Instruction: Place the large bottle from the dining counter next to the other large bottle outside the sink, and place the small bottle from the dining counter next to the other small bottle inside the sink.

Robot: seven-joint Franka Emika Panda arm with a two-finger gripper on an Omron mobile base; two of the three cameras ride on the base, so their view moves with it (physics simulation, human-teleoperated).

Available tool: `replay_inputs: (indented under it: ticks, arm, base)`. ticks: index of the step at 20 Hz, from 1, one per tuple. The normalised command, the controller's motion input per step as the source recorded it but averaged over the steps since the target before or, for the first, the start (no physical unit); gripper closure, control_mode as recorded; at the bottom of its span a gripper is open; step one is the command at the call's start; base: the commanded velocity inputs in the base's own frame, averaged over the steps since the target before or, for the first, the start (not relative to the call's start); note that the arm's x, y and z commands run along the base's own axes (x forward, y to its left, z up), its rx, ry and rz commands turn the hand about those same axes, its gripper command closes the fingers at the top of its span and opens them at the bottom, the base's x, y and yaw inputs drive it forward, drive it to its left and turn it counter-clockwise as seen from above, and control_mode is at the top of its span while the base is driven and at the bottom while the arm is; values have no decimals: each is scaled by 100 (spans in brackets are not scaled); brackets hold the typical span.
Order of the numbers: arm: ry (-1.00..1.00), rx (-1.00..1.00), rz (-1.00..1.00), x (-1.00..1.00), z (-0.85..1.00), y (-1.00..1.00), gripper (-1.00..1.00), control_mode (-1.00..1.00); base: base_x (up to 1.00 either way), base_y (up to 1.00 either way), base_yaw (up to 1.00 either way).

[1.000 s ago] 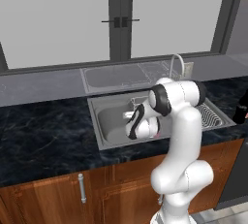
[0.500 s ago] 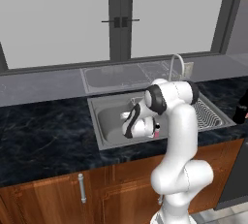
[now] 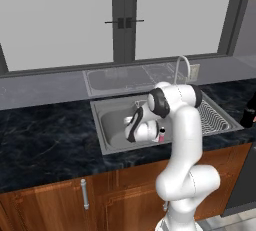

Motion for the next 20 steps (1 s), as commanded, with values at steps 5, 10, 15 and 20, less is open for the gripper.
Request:
replay_inputs:
  ticks: [5,10,15,20]
  arm:
    - [0,-1,0,5,0,7,100,-100]
    - [0,-1,-1,8,-3,7,-100,-100]
    - [0,-1,0,0,-8,0,-100,-100]
    - [0,0,0,1,-4,0,-100,-100]
  base:
    - [0,0,0]
    - [0,0,0]
    - [0,0,0]
    - [0,0,0]
